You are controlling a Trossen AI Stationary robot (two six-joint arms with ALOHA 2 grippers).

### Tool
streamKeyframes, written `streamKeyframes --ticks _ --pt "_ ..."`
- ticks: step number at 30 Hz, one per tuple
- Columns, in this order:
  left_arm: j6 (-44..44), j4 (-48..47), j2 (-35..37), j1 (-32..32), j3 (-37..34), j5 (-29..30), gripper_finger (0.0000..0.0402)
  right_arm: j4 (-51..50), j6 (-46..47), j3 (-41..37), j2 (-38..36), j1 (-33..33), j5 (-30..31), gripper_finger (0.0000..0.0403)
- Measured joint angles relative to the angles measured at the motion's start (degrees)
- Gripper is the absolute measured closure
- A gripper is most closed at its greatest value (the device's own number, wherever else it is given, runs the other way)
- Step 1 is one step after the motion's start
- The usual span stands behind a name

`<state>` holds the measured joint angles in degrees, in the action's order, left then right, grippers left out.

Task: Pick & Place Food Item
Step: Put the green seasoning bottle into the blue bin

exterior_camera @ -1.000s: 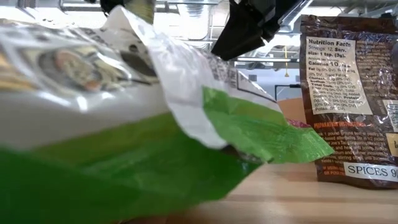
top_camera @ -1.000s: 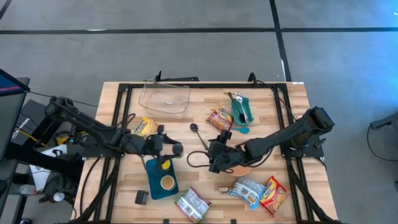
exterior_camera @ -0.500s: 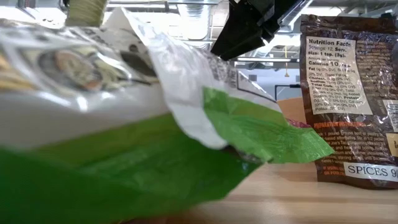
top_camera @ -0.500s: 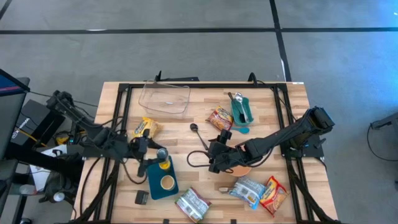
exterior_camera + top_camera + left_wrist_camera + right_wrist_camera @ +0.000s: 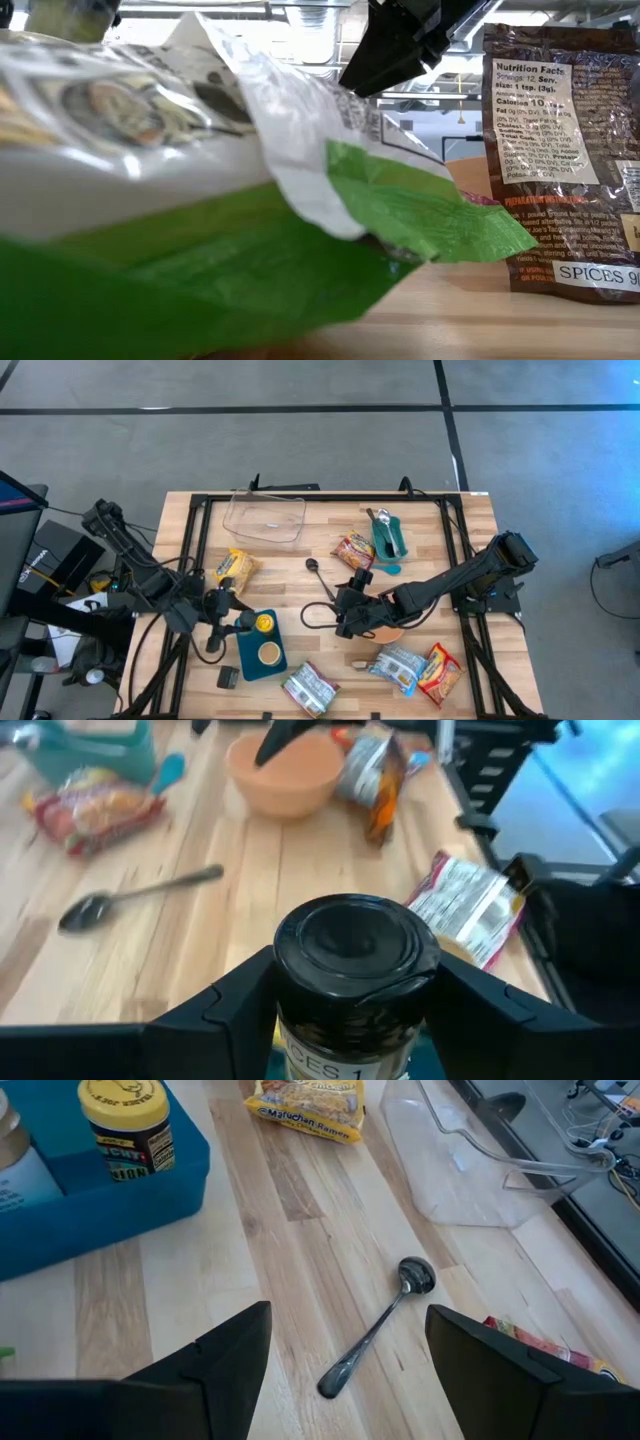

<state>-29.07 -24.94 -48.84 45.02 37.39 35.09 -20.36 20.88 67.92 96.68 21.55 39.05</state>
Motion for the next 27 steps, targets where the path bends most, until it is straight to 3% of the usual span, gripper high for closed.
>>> streamKeyframes --ticks 6,18,27 --pt "-1.88 -0.5 0.0 0.97 -2.11 0.42 0.0195 0.02 0.16 0.0 0.0 -0.73 0.0 0.0143" --pt "-6.13 2.95 0.0 5.63 -7.47 10.01 0.0197 0.03 0.83 0.0 0.02 -0.73 -0.07 0.0143" --pt "-6.26 7.96 0.0 8.73 -11.16 11.05 0.0198 0.04 1.67 0.0 0.02 -0.99 -0.2 0.0143"
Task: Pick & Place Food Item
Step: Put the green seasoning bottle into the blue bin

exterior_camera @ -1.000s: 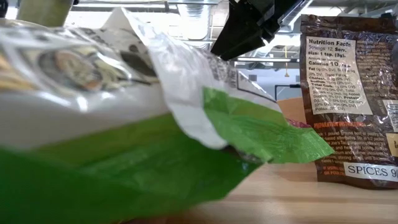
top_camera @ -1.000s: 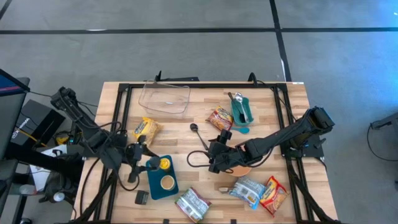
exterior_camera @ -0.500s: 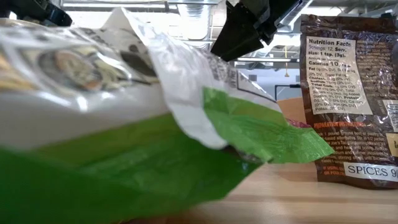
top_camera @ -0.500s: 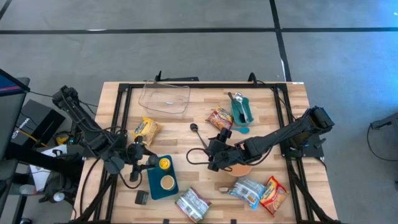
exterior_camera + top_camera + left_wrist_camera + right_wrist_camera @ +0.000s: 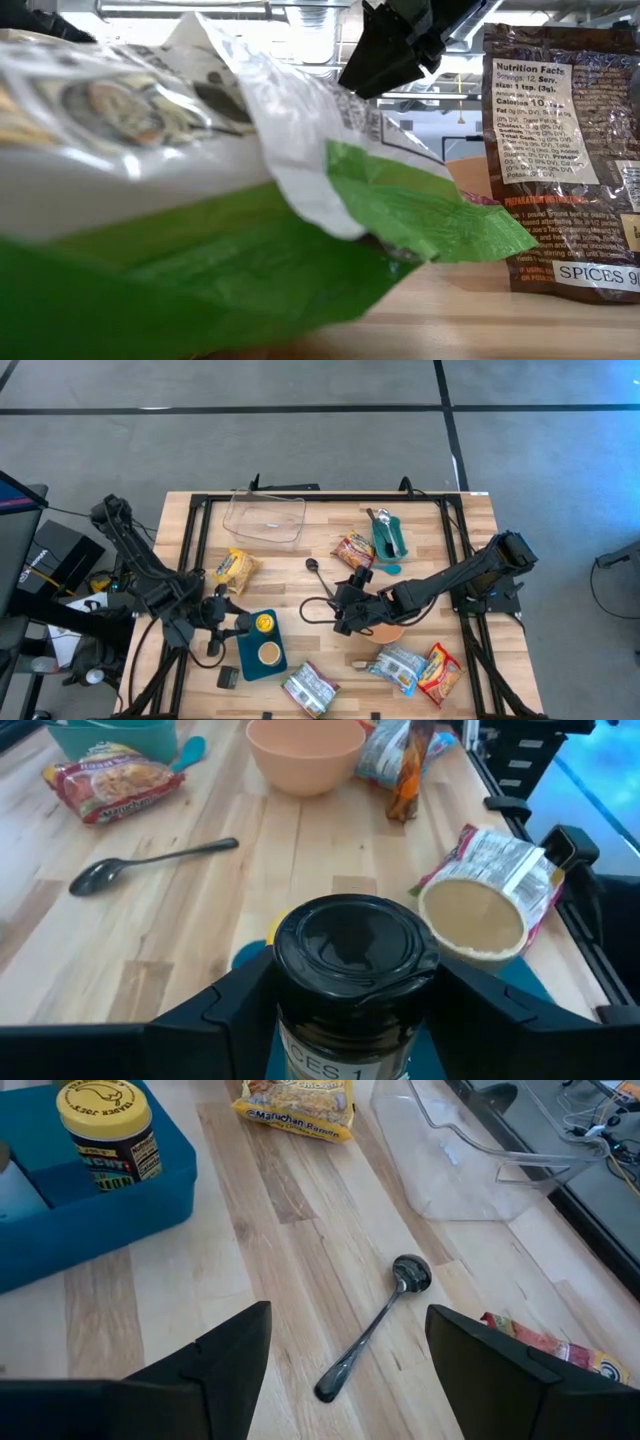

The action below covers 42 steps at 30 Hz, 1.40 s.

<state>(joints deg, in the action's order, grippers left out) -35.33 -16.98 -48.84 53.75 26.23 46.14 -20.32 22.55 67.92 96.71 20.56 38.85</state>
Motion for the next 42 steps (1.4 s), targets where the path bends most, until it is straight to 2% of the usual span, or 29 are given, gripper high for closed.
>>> streamKeyframes --ticks 9,24,42 --pt "2.33 7.65 -0.02 0.34 -4.25 0.4 0.0198 0.87 0.02 0.0 0.02 -0.83 -0.03 0.0143" --pt "3.07 8.59 -1.6 0.32 -4.58 2.05 0.0198 1.66 0.02 0.0 0.02 -1.94 -1.42 0.0143" --pt "-2.71 8.62 -7.72 0.32 -4.51 2.31 0.0197 2.15 0.02 0.0 0.02 -1.94 -1.49 0.0143"
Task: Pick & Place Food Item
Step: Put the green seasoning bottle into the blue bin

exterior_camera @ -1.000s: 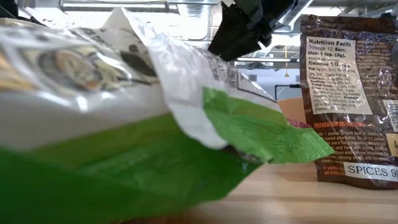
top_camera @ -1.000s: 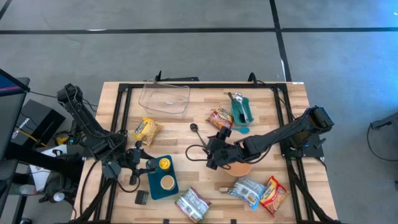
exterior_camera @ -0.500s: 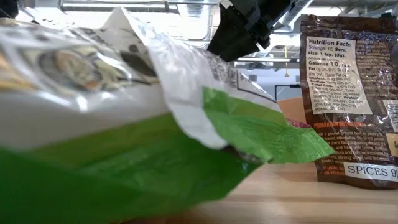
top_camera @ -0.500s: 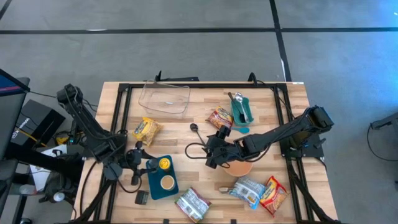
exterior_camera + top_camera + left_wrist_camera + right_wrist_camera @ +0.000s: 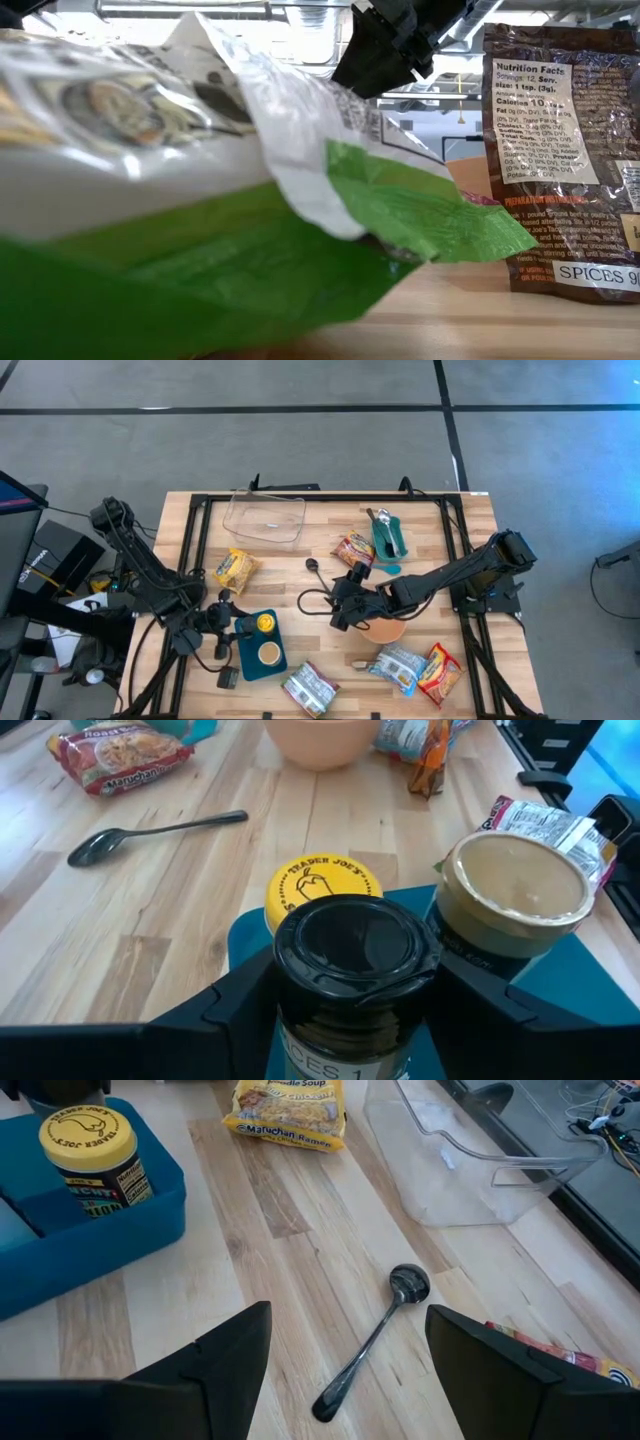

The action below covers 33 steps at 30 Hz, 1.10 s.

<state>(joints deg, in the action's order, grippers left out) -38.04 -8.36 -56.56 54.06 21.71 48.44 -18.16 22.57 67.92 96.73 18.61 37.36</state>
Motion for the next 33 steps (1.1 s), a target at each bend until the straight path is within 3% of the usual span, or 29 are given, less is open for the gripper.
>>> streamKeyframes --ticks 17,33 --pt "-0.44 1.35 -3.38 -0.02 0.02 0.72 0.0191 0.19 0.0 0.0 0.0 0.0 -0.02 0.0143" --pt "-1.25 0.44 -3.4 -0.04 0.02 -2.58 0.0179 0.27 0.0 0.0 0.0 0.01 -0.04 0.0143"
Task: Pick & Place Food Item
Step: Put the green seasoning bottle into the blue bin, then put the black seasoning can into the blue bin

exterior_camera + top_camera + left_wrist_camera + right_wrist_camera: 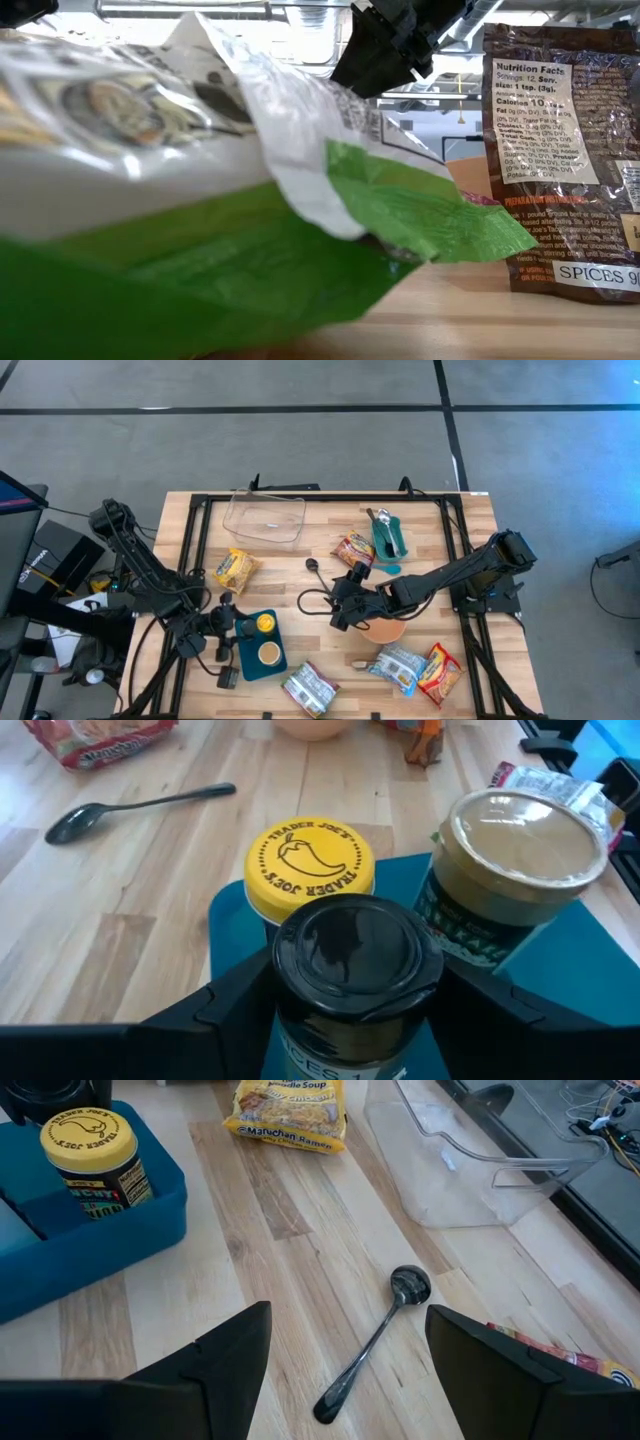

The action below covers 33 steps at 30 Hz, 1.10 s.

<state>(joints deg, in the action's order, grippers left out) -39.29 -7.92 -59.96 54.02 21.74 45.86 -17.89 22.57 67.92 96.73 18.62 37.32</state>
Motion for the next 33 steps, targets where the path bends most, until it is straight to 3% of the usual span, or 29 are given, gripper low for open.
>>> streamKeyframes --ticks 19,33 --pt "-0.11 0.02 0.0 -0.11 0.0 -1.26 0.0136 0.46 0.0 0.0 0.0 0.01 0.0 0.0143" --pt "1.81 0.07 6.65 -0.11 0.0 -1.22 0.0155 0.44 -0.01 0.0 0.0 0.0 0.0 0.0143"
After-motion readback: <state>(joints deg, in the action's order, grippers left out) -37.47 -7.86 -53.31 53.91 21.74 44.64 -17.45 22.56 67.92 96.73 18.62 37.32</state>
